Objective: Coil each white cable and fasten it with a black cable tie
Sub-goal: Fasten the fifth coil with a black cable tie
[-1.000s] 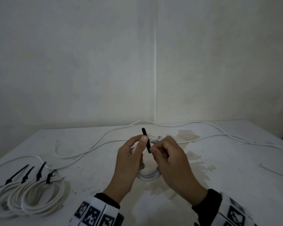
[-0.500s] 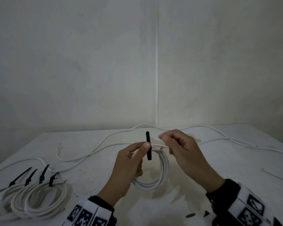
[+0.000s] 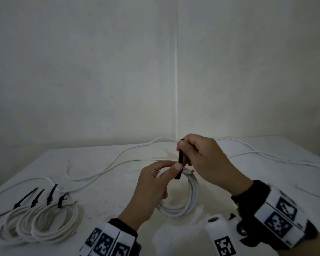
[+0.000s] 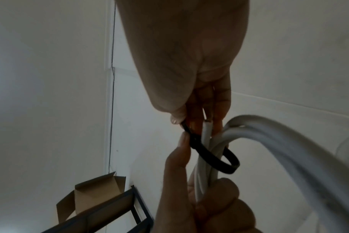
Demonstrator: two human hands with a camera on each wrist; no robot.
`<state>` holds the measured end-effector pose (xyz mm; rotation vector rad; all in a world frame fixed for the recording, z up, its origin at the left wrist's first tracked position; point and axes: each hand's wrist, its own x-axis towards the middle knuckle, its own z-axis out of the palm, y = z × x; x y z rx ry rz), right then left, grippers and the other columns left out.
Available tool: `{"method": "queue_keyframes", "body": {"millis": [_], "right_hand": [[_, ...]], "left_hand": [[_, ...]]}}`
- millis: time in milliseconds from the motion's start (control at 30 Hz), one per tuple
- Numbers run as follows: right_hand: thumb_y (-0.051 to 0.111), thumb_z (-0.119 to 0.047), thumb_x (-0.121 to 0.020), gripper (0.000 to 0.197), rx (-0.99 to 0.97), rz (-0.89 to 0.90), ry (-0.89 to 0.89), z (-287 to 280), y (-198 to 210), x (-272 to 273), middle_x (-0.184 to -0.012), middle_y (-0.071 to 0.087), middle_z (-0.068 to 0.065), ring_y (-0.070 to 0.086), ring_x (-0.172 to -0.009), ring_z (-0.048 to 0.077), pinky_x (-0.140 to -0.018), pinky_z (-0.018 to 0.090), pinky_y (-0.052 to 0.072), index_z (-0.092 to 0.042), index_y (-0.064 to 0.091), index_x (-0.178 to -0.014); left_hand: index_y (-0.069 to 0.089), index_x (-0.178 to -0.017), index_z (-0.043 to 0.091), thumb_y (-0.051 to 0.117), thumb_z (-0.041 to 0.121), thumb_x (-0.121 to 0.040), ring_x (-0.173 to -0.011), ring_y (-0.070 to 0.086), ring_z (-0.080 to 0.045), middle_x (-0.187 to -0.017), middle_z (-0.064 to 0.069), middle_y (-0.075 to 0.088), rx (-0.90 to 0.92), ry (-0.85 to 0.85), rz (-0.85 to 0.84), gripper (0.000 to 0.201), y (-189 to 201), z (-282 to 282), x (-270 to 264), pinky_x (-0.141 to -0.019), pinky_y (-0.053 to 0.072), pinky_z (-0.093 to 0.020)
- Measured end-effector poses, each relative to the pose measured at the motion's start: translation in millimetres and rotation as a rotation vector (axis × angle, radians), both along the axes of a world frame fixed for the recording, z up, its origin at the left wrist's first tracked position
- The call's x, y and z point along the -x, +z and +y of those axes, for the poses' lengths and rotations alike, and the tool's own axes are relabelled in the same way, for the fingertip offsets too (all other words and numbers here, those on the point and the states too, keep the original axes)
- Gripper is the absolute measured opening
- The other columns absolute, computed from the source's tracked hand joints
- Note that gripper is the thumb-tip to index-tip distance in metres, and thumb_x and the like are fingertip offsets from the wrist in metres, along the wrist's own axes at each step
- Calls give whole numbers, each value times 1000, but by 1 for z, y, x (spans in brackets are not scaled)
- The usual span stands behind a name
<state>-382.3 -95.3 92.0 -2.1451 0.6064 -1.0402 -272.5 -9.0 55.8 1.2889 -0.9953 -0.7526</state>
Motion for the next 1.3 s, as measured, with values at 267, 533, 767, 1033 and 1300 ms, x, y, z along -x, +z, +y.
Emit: {"method": "queue_keyframes", "body": {"millis": [267,533,767,1033,1300], "right_hand": [[49,-20,-93,21,-117,-84,14,1,2,-10,-58,55,-1,53,-52,10,-59,33,50,-9,57,-77],[60,-13,-87,20,1,-122,52,8,-7,-4,-62,59,0,58,-62,25,-65,37,49,-22,55,-71],[60,-11,-87,25,44,-184,-42,5,-8,-8,-57,53,-7,51,-53,16,-54,22,43,-24,49,-69],[61,-13,-86,22,-92,-267,-18,2,-12,-12,-58,55,-9,50,-53,11,-57,29,45,-27,55,-70],[32,-57,-77,54,-275,97,174,1,-24,-2,-97,67,-2,64,-82,7,-82,24,50,-22,63,-103]], "left_hand": [[68,-79,16,60,21,-86,-34,25,-6,-34,10,44,-7,14,-25,12,1,1,-2,-40,26,-19],[67,-76,17,60,19,-85,-34,23,-5,-35,9,48,21,-9,-46,12,4,1,1,-38,24,-19],[67,-73,17,57,19,-88,-31,32,-5,-35,11,49,6,-7,-104,18,2,2,7,-38,29,-17],[66,-73,16,55,22,-89,-32,25,-5,-34,11,46,-20,-27,-67,21,3,1,5,-38,26,-18],[69,-72,12,60,30,-84,-34,23,-7,-38,8,28,-2,118,62,23,-2,-2,-17,-36,25,-18]]}}
